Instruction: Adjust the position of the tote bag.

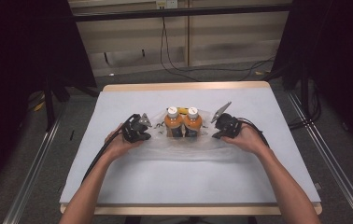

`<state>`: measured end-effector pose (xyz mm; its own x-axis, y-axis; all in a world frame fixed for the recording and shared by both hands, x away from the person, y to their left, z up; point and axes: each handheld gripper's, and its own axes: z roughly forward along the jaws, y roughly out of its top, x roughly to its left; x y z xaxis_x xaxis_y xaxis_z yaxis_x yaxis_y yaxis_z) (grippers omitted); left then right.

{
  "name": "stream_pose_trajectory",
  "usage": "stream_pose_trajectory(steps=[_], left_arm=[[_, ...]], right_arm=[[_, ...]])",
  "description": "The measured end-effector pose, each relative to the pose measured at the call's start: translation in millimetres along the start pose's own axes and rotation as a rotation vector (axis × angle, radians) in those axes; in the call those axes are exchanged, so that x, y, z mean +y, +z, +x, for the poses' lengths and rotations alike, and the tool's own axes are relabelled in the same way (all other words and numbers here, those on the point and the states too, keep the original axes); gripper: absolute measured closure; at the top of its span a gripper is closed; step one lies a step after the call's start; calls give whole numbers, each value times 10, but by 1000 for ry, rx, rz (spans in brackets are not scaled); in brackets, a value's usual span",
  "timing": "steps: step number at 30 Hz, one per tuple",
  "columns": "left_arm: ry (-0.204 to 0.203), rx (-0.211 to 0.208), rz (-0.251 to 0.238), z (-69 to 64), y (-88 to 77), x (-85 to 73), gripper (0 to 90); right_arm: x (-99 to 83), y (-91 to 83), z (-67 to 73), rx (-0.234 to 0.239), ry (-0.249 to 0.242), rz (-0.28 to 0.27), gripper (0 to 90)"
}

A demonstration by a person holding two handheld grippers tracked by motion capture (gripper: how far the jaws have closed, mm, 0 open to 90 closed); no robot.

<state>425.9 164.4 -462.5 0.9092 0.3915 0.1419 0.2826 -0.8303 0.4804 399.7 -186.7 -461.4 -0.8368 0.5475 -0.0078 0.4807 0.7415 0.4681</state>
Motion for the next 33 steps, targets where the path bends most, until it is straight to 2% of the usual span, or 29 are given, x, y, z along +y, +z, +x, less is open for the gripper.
stream_pose_trajectory(steps=[3, 4, 5, 6, 8, 9, 10, 11, 13, 15, 16, 19, 20, 21, 22, 26, 29, 30, 31, 32, 33], left_arm=[[-9, 8, 3, 21, -8, -30, 900], [8, 25, 11, 42, -1, -18, 900], [8, 25, 11, 42, -1, -18, 900], [2, 32, 16, 61, 11, -9, 900], [6, 30, 21, 98, 13, -3, 900], [6, 49, 14, 113, 25, 1, 900], [-2, 42, 12, 148, 41, 6, 900], [-2, 42, 12, 148, 41, 6, 900], [-8, 48, 21, 163, 44, 19, 900], [-9, 34, 27, 196, 42, 16, 900], [-13, 38, 30, 203, 39, 10, 900], [-4, 41, 42, 224, 25, -17, 900], [17, 47, 51, 227, 17, -17, 900], [11, 61, 58, 218, 12, -29, 900], [-1, 39, 60, 226, -7, -59, 900], [0, 43, 46, 221, -45, -134, 900], [-6, 22, 44, 217, -84, -198, 900], [-10, 20, 40, 214, -104, -231, 900], [10, 24, 53, 224, -122, -248, 900], [-13, 18, 44, 218, -126, -268, 900], [-13, 18, 44, 218, -126, -268, 900]], right_arm=[[-82, -54, -29, -13, -5, 23, 900], [-111, -73, -49, -31, -3, 32, 900], [-111, -73, -49, -31, -3, 32, 900], [-170, -106, -110, -55, 10, 43, 900], [-185, -114, -127, -67, 15, 49, 900], [-208, -127, -161, -68, 29, 51, 900], [-223, -128, -199, -107, 33, 50, 900], [-223, -128, -199, -107, 33, 50, 900], [-243, -125, -269, -137, 43, 37, 900], [-256, -132, -293, -140, 59, 36, 900], [-304, -158, -344, -174, 70, 53, 900], [-379, -193, -406, -191, 78, 55, 900], [-415, -217, -424, -186, 89, 53, 900], [-442, -228, -426, -196, 91, 54, 900], [-476, -252, -407, -207, 74, 69, 900], [-518, -274, -372, -200, 62, 66, 900], [-583, -308, -320, -187, 48, 55, 900], [-615, -323, -293, -179, 38, 43, 900], [-618, -324, -266, -188, 30, 43, 900], [-613, -317, -210, -193, 13, 43, 900], [-614, -318, -200, -188, -7, 39, 900]])
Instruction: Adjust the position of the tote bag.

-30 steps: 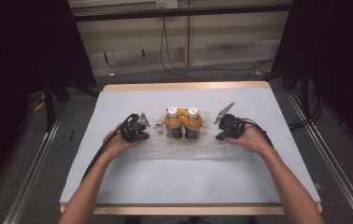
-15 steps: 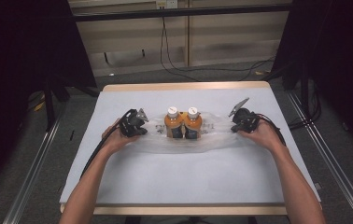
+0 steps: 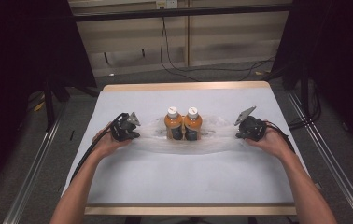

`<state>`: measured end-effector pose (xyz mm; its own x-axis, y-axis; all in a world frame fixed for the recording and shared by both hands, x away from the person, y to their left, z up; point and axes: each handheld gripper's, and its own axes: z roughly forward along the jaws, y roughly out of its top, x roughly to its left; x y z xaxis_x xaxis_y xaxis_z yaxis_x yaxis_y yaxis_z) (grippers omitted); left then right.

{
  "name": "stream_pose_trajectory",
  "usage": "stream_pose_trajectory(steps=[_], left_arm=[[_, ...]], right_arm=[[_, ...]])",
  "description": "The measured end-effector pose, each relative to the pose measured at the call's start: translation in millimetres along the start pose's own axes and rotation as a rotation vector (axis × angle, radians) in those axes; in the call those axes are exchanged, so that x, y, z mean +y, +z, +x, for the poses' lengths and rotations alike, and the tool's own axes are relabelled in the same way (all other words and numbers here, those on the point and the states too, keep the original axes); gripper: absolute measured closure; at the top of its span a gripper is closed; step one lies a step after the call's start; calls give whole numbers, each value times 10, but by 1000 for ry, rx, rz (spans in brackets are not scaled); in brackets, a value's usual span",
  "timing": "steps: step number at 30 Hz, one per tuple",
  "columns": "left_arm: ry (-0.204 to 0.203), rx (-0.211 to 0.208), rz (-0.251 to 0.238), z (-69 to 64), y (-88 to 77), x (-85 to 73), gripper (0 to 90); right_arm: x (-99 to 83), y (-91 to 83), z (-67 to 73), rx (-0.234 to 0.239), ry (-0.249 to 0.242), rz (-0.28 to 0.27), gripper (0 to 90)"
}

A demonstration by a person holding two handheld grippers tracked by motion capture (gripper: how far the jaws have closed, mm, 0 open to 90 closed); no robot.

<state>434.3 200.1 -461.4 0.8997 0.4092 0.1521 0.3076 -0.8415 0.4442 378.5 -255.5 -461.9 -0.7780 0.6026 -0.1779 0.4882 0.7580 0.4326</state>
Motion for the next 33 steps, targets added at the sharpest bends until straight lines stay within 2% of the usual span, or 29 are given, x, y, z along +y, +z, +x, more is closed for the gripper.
stream_pose_trajectory(steps=[1, 6, 7, 8, 12, 13, 15, 17, 18, 19, 20, 21, 26, 30, 32, 33], left_arm=[[16, 2, 3, 16, -15, -20, 900], [1, 6, 4, -13, -14, -21, 900], [23, 6, 15, 3, -28, -26, 900], [14, 5, 17, -22, -33, -32, 900], [6, 3, 6, -28, -53, -75, 900], [-2, -2, -10, -21, -64, -110, 900], [-49, -24, -54, -22, -88, -213, 900], [-69, -31, -84, -16, -106, -283, 900], [-97, -26, -119, -33, -96, -317, 900], [-125, -2, -166, -79, -100, -399, 900], [-125, -2, -166, -79, -100, -399, 900], [-138, -35, -174, -48, -120, -433, 900], [-99, -28, -141, -60, -138, -412, 900], [-99, -30, -133, -68, -147, -409, 900], [-111, -32, -126, -64, -157, -413, 900], [-126, -37, -139, -67, -154, -421, 900]], right_arm=[[-2, -6, 11, 7, 13, -5, 900], [-38, 1, -21, 23, 35, -34, 900], [-43, 1, -21, 21, 36, -38, 900], [-56, 4, -15, 8, 48, -51, 900], [-40, 18, -10, -8, 45, -54, 900], [-34, 24, -13, -9, 43, -57, 900], [-7, 41, 11, -12, 62, -65, 900], [17, 62, 6, -10, 56, -78, 900], [29, 68, 11, -10, 70, -80, 900], [55, 99, -2, -21, 82, -94, 900], [59, 110, -16, -16, 87, -102, 900], [63, 111, -30, -3, 101, -100, 900], [51, 115, -33, -2, 94, -112, 900], [59, 107, -15, -17, 74, -97, 900], [58, 102, 0, -28, 67, -95, 900], [57, 100, 3, -27, 69, -97, 900]])
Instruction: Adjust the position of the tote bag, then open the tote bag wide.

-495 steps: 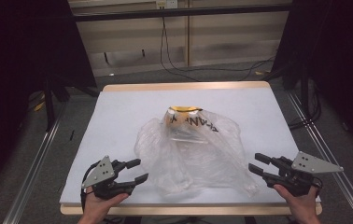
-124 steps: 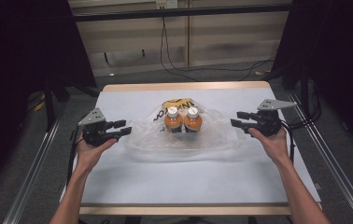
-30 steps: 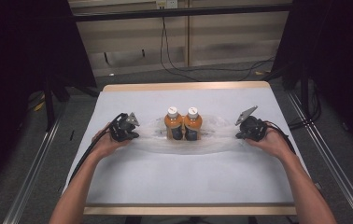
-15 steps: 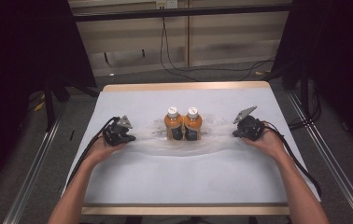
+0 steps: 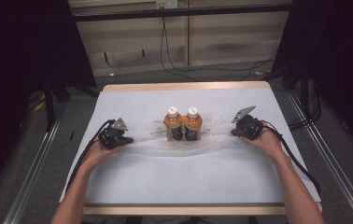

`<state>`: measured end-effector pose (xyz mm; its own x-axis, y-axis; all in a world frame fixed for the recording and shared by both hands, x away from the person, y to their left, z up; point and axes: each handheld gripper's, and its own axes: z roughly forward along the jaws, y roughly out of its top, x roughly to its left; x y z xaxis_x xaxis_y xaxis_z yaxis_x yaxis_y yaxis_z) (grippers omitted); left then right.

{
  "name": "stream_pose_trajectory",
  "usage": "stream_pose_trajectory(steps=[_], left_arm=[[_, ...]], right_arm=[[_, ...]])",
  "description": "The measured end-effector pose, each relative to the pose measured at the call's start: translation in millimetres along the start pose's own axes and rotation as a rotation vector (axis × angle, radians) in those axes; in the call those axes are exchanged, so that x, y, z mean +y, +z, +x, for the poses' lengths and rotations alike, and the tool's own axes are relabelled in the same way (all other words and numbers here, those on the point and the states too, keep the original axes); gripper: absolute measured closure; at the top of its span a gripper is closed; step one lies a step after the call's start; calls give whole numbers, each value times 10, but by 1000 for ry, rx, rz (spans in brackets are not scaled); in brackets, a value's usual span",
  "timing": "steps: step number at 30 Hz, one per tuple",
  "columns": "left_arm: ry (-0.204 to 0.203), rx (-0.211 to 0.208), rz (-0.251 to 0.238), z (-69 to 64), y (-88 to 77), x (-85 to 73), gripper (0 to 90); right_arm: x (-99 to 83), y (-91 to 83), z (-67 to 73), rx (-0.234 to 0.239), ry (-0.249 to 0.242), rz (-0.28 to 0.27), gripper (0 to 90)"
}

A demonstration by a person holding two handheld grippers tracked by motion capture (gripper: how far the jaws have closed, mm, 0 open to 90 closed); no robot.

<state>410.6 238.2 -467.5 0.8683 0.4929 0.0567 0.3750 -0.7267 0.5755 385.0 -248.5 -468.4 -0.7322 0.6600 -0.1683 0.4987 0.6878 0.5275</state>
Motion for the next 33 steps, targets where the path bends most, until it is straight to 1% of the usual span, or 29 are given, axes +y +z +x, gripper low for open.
stream_pose_trajectory(steps=[2, 3, 4, 5, 6, 7, 8, 9, 10, 11, 12, 13, 14, 15, 16, 17, 18, 19, 20, 21, 22, 23, 25, 26, 27, 28, 30, 32, 33], left_arm=[[-39, -22, -39, 1, 2, -39, 900], [-39, -22, -39, 1, 2, -39, 900], [-52, -36, -57, 21, -20, -58, 900], [-52, -36, -57, 21, -20, -58, 900], [-64, -46, -96, 19, -56, -62, 900], [-64, -46, -96, 19, -56, -62, 900], [-74, -54, -124, 22, -80, -61, 900], [-76, -53, -139, 27, -102, -60, 900], [-89, -67, -179, 22, -133, -58, 900], [-89, -67, -179, 22, -133, -58, 900], [-92, -62, -197, 3, -176, -52, 900], [-92, -62, -197, 3, -176, -52, 900], [-91, -70, -218, -27, -208, -38, 900], [-91, -70, -218, -27, -208, -38, 900], [-83, -61, -234, -42, -233, -22, 900], [-90, -68, -243, -55, -250, -11, 900], [-90, -77, -271, -68, -273, 9, 900], [-81, -81, -277, -77, -300, 29, 900], [-82, -89, -302, -121, -330, 69, 900], [-78, -88, -308, -145, -341, 95, 900], [-78, -88, -308, -145, -341, 95, 900], [-70, -101, -319, -167, -341, 123, 900], [-56, -108, -325, -238, -327, 194, 900], [-42, -124, -335, -312, -305, 276, 900], [-42, -124, -335, -312, -305, 276, 900], [-21, -144, -343, -398, -284, 361, 900], [8, -151, -340, -488, -257, 442, 900], [16, -170, -345, -586, -206, 519, 900], [16, -170, -345, -586, -206, 519, 900]], right_arm=[[0, 3, 8, -2, 14, -6, 900], [0, 3, 8, -2, 14, -6, 900], [-6, 10, -10, 22, 23, -30, 900], [-6, 10, -10, 22, 23, -30, 900], [0, 3, -3, 26, 25, -38, 900], [0, 3, -3, 26, 25, -38, 900], [1, -10, -11, 31, 30, -46, 900], [-2, -38, -33, 41, 41, -70, 900], [-4, -89, -56, 67, 72, -119, 900], [-4, -89, -56, 67, 72, -119, 900], [2, -157, -59, 71, 74, -152, 900], [2, -157, -59, 71, 74, -152, 900], [4, -212, -47, 82, 87, -182, 900], [4, -212, -47, 82, 87, -182, 900], [9, -246, -38, 84, 96, -201, 900], [17, -279, -31, 97, 101, -229, 900], [23, -301, -28, 105, 100, -244, 900], [46, -362, -17, 122, 110, -282, 900], [54, -380, -17, 123, 110, -300, 900], [64, -409, -11, 136, 116, -314, 900], [64, -409, -11, 136, 116, -314, 900], [76, -432, -7, 147, 122, -326, 900], [124, -478, 8, 165, 125, -356, 900], [147, -484, 21, 167, 118, -360, 900], [173, -486, 39, 175, 114, -362, 900], [203, -485, 61, 184, 107, -367, 900], [269, -484, 117, 204, 89, -376, 900], [341, -482, 176, 220, 71, -382, 900], [341, -482, 176, 220, 71, -382, 900]])
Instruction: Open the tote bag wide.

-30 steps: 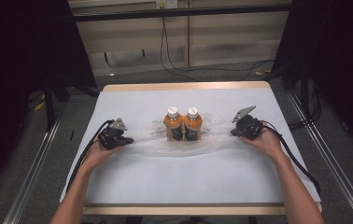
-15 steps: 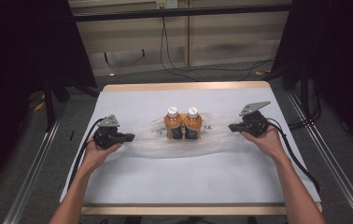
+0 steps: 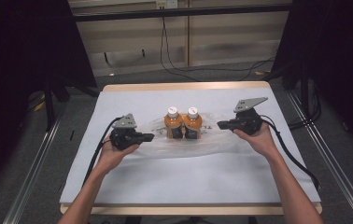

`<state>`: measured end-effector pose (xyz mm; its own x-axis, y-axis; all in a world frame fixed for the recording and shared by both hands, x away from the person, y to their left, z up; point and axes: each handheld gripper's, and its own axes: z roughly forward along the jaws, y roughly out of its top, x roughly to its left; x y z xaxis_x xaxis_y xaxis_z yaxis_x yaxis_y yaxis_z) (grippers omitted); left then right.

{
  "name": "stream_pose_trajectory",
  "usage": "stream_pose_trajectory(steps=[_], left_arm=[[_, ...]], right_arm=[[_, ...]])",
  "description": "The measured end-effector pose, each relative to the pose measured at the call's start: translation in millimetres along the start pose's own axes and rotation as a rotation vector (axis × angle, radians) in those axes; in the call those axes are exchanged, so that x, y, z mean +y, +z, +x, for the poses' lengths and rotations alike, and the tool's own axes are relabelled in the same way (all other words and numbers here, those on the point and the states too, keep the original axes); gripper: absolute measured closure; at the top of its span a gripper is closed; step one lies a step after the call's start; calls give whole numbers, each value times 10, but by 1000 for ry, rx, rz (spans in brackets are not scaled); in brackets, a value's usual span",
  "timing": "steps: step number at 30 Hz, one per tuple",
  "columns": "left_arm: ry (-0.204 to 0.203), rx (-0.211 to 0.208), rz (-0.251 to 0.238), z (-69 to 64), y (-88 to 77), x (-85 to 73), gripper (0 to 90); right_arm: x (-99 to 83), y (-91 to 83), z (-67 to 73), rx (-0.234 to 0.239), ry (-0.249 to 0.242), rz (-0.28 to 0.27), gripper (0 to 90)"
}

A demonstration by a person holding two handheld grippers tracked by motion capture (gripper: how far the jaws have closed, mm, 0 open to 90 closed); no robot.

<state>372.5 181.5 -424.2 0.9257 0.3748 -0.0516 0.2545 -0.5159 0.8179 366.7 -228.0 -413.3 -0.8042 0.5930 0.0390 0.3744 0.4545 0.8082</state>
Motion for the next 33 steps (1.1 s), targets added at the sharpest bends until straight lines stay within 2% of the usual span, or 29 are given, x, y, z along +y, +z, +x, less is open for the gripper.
stream_pose_trajectory(steps=[1, 4, 5, 6, 9, 12, 15, 16, 18, 20, 24, 29, 30, 33], left_arm=[[19, -24, 11, -70, 100, 53, 900], [21, -36, 29, -122, 191, 108, 900], [35, -43, 25, -149, 247, 139, 900], [49, -31, 44, -168, 275, 166, 900], [57, -58, 44, -228, 455, 293, 900], [73, -81, 42, -301, 589, 397, 900], [81, -87, 59, -351, 704, 475, 900], [82, -75, 66, -369, 734, 497, 900], [85, -76, 83, -376, 777, 527, 900], [80, -50, 107, -360, 831, 524, 900], [71, -46, 149, -326, 894, 459, 900], [68, -25, 163, -314, 937, 376, 900], [62, -37, 163, -311, 948, 355, 900], [82, -32, 190, -357, 986, 307, 897]], right_arm=[[54, 43, 55, 23, -15, -4, 900], [102, 91, 104, 38, -27, 4, 900], [121, 118, 122, 41, -34, 11, 900], [144, 152, 137, 49, -36, 18, 900], [213, 273, 153, 61, -48, 42, 900], [267, 379, 127, 62, -52, 85, 900], [298, 464, 53, 54, -43, 133, 900], [304, 487, 30, 55, -40, 141, 900], [308, 525, -13, 58, -35, 150, 900], [323, 564, -38, 64, -30, 158, 900], [398, 654, -56, 57, -23, 166, 900], [454, 801, -120, 88, -30, 190, 900], [453, 835, -133, 89, -23, 195, 900], [401, 933, -184, 108, 9, 200, 900]])
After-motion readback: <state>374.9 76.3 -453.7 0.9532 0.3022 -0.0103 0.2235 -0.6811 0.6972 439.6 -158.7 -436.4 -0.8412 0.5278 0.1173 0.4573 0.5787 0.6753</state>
